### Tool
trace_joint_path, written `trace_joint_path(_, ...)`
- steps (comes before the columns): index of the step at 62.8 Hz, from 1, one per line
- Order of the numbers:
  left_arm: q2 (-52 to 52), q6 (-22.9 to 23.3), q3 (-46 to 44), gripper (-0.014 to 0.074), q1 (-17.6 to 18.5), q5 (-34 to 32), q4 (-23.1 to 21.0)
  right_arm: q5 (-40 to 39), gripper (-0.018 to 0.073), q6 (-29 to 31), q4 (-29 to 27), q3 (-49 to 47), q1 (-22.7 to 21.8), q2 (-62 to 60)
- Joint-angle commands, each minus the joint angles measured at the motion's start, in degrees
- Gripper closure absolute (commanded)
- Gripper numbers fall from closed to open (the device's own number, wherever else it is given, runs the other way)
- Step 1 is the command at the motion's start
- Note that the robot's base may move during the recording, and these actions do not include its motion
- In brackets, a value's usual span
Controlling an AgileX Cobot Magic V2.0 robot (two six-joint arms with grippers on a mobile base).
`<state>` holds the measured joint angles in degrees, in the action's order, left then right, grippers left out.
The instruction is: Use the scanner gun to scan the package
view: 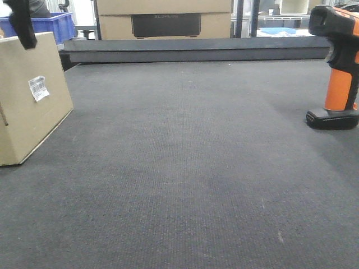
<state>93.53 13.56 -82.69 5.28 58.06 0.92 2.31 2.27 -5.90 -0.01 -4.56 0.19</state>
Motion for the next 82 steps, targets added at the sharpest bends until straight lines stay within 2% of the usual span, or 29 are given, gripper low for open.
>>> trace_joint_path(1,1.4,0.4,-0.1,0.0026,0.4,0.7,0.1,-1.1,0.0728,0.3,0.0,0.0,0.0,-0.2)
trace_joint_path(5,1.7,0.4,-0.1,0.0038,0.4,1.0,0.2,-1.1,0.0728,0.3,0.0,0.0,0.0,-0.2)
trace_joint_path(10,1.7,0.4,-0.2,0.0111,0.4,1.0,0.9,-1.1,0.0728,0.3,0.0,0.0,0.0,-0.2)
trace_joint_path(13,1.7,0.4,-0.2,0.0207,0.4,0.9,1.7,-1.1,0.0728,0.3,0.0,0.0,0.0,-0.2)
trace_joint_path(25,1.7,0.4,-0.2,0.071,0.4,1.0,2.4,-1.1,0.0728,0.3,0.0,0.0,0.0,-0.2)
trace_joint_path(32,1.6,0.4,-1.1,0.0708,0.4,1.5,1.0,-1.1,0.0728,0.3,0.0,0.0,0.0,-0.2)
trace_joint_path(44,0.4,0.4,-5.3,0.0708,2.1,4.1,-5.6,-1.1,0.0728,0.3,0.0,0.0,0.0,-0.2)
trace_joint_path(52,-0.1,0.5,-5.5,0.0708,5.6,1.1,-15.2,-1.1,0.0728,0.3,0.0,0.0,0.0,-0.2)
trace_joint_path(57,-0.1,0.6,-4.5,0.0708,8.5,-3.4,-18.8,-1.1,0.0728,0.3,0.0,0.0,0.0,-0.2)
trace_joint_path(69,0.5,7.9,-1.1,0.0708,14.2,-10.1,-19.3,-1.1,0.0728,0.3,0.0,0.0,0.0,-0.2)
trace_joint_path(76,0.6,8.7,0.4,0.0708,16.5,-15.5,-19.4,-1.1,0.0728,0.3,0.0,0.0,0.0,-0.2)
trace_joint_path(82,1.0,10.5,1.3,0.0708,17.0,-16.6,-19.7,-1.1,0.0728,0.3,0.0,0.0,0.0,-0.2)
